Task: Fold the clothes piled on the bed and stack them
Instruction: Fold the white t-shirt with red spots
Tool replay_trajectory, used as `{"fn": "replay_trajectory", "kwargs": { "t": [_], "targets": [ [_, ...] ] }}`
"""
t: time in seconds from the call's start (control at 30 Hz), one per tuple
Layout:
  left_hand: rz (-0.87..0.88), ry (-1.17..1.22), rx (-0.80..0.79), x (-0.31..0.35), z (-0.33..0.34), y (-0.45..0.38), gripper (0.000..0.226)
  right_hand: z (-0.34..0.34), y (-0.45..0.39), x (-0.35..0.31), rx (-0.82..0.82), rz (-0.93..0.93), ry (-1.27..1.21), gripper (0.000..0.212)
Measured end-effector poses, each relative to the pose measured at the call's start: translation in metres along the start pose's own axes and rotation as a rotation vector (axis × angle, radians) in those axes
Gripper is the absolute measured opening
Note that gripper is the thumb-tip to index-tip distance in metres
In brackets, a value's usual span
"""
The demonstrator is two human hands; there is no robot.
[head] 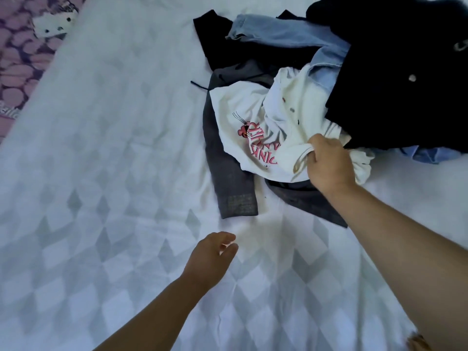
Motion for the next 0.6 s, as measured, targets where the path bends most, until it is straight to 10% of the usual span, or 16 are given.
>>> {"fn": "replay_trajectory", "kwargs": {
  "t": [0.13, 0.43, 0.6],
  "targets": [
    [0.06, 0.111, -0.009, 0.033, 0.012, 0.019, 0.019, -0.028, 0.043, -0.009, 0.119, 0.023, -0.1, 0.011],
    [-0.105, 0.882, -0.276, 0.111, 0.06, 0.087, 0.083, -0.079, 0.17, -0.029, 0.109, -0.018, -0.319, 0.015],
    [-0.053, 0.776, -0.107, 0.117, 0.056, 0.122, 0.021, -0.08, 0.243, -0.033, -0.13, -0.138, -0.414, 0.014]
  ]
}}
Point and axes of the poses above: each hand's wrist, its own y-axis away from the middle knuckle, its own z-axis out of the palm, x = y × z, the point moved 6 cm from there along -y, towards the middle knuckle, and after that the axes turned 7 degrees about y, right-handed, at the moved point
